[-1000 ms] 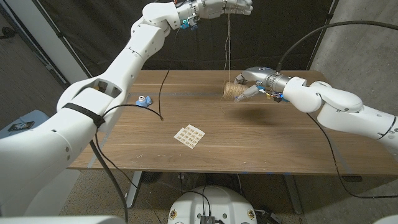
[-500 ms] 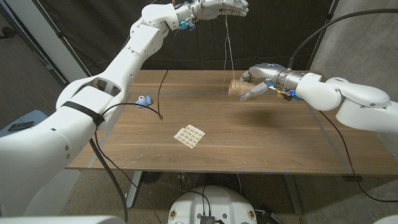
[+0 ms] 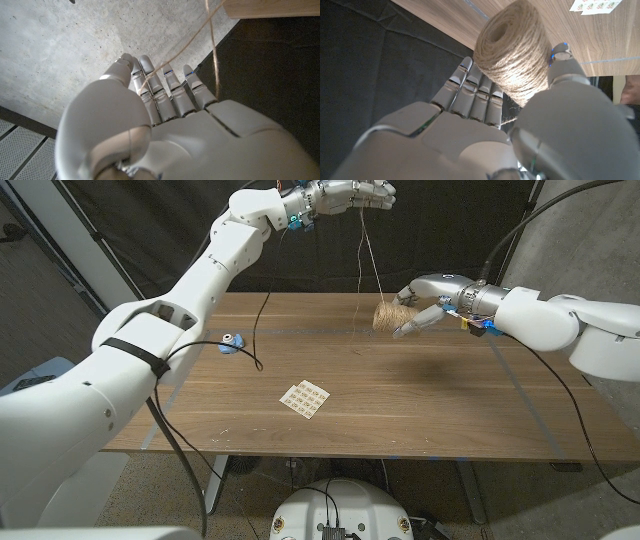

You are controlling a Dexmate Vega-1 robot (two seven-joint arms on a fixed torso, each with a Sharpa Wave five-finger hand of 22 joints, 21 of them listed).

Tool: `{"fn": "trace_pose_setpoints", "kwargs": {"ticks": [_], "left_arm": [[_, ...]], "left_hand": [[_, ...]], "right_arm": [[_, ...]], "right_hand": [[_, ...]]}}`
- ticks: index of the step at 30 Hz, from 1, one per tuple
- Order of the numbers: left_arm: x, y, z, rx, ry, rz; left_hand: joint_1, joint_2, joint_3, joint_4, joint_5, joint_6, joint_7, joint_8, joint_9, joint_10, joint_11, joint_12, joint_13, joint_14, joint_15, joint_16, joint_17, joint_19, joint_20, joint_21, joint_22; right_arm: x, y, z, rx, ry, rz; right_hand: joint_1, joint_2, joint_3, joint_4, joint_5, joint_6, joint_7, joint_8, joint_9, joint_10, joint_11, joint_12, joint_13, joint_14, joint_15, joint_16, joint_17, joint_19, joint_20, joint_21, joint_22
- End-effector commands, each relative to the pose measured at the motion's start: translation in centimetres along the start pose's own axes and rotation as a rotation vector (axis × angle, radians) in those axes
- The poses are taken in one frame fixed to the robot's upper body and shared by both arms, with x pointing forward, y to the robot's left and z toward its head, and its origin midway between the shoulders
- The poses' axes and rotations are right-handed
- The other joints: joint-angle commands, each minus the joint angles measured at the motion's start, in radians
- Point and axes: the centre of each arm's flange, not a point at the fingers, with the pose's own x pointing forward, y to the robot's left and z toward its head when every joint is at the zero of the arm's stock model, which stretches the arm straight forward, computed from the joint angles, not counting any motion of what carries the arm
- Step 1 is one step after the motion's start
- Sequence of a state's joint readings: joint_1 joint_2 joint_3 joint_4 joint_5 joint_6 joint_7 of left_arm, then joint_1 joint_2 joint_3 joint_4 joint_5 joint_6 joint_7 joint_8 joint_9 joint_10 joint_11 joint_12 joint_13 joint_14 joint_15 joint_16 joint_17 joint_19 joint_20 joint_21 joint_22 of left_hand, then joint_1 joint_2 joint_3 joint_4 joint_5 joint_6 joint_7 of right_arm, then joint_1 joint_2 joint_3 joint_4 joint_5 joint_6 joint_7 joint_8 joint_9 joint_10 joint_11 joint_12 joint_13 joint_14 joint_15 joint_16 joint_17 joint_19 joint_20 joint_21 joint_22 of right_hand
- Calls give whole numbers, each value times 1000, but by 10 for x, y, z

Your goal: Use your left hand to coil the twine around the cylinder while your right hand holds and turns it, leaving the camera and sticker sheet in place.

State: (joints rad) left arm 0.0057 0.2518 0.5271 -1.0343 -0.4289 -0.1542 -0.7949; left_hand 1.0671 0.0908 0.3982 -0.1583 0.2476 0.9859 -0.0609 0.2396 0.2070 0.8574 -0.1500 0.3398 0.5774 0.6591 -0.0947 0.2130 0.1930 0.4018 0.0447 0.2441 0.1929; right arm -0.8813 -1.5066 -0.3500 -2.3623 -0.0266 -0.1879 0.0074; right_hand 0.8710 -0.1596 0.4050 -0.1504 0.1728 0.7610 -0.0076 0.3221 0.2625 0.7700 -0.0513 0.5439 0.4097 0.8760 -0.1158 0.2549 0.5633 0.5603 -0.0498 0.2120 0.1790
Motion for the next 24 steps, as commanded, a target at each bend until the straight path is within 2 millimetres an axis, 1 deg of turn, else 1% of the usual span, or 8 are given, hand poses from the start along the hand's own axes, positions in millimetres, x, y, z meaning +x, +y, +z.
{"fn": "trace_pose_setpoints", "kwargs": {"ticks": [1, 5, 6, 8, 9, 12, 18, 24], "left_arm": [[-4, -4, -21, -11, 20, 15], [-8, -10, -35, -26, 39, 27], [-11, -12, -42, -32, 53, 31], [-13, -12, -45, -30, 60, 39], [-16, -13, -51, -31, 68, 46], [-21, -15, -60, -39, 82, 58], [-28, -21, -72, -32, 93, 74], [-30, -28, -79, -5, 102, 75]], "left_hand": [[-1, 3, -3, -2, 7, 1, 0, 0, 3, 2, -4, -5, 2, -3, 1, -5, 5, -4, 0, 4, 4], [-1, 3, -4, -2, 7, 0, -2, 0, 3, 0, -3, -6, 2, -5, -1, -6, 4, -5, -1, 4, 4], [-1, 2, -3, -3, 8, 2, -2, 1, 3, -1, -3, -7, 2, -6, -1, -7, 4, -4, -2, 4, 4], [-1, 2, -3, -3, 8, 1, -2, 0, 3, 0, -6, -7, 1, -6, -1, -7, 4, -5, -1, 4, 4], [-1, 2, -3, -2, 8, 1, -3, 0, 3, 0, -6, -8, 1, -6, -1, -7, 4, -4, -1, 4, 4], [0, 2, -3, -3, 8, 2, -4, 1, 4, -1, -6, -8, 1, -5, -1, -7, 4, -4, -3, 5, 4], [2, 3, -2, -4, 8, 2, -3, 0, 4, -1, -6, -9, 2, -5, -2, -7, 4, -3, -4, 5, 4], [3, 3, -1, -3, 9, 1, -5, 0, 4, 0, -5, -9, 3, -8, -4, -8, 3, -2, -8, 5, 4]], "right_arm": [[-8, -13, 4, 45, -43, -23], [-7, -14, 6, 57, -57, -34], [-7, -16, 6, 65, -64, -35], [-7, -16, 7, 70, -69, -36], [-7, -18, 7, 77, -76, -39], [-7, -21, 8, 87, -87, -46], [-9, -26, 9, 85, -97, -59], [-11, -30, 8, 92, -107, -70]], "right_hand": [[141, 148, -1, 2, 7, 81, -67, 5, 5, 86, -81, 5, 4, 11, -113, -1, 2, 0, -19, -2, 3], [141, 148, -2, 2, 7, 80, -67, 4, 5, 87, -79, 5, 4, 13, -112, 0, 3, -1, -20, -2, 3], [139, 148, -2, 2, 7, 80, -66, 4, 5, 88, -79, 5, 3, 13, -111, 0, 3, -1, -20, -2, 3], [139, 148, -3, 2, 7, 80, -67, 4, 5, 89, -79, 5, 3, 13, -112, 0, 3, -1, -21, -2, 3], [139, 149, -3, 2, 7, 81, -67, 5, 5, 87, -78, 4, 3, 13, -112, 0, 4, -1, -20, -2, 3], [140, 149, -3, 1, 7, 82, -67, 5, 5, 88, -78, 4, 4, 14, -112, 0, 5, -1, -20, -2, 3], [138, 150, -4, 2, 7, 84, -65, 5, 5, 90, -78, 4, 3, 13, -111, -1, 6, -1, -20, -2, 3], [139, 152, -4, 1, 7, 83, -65, 4, 5, 87, -77, 3, 4, 14, -112, -2, 6, -2, -20, -2, 3]]}}
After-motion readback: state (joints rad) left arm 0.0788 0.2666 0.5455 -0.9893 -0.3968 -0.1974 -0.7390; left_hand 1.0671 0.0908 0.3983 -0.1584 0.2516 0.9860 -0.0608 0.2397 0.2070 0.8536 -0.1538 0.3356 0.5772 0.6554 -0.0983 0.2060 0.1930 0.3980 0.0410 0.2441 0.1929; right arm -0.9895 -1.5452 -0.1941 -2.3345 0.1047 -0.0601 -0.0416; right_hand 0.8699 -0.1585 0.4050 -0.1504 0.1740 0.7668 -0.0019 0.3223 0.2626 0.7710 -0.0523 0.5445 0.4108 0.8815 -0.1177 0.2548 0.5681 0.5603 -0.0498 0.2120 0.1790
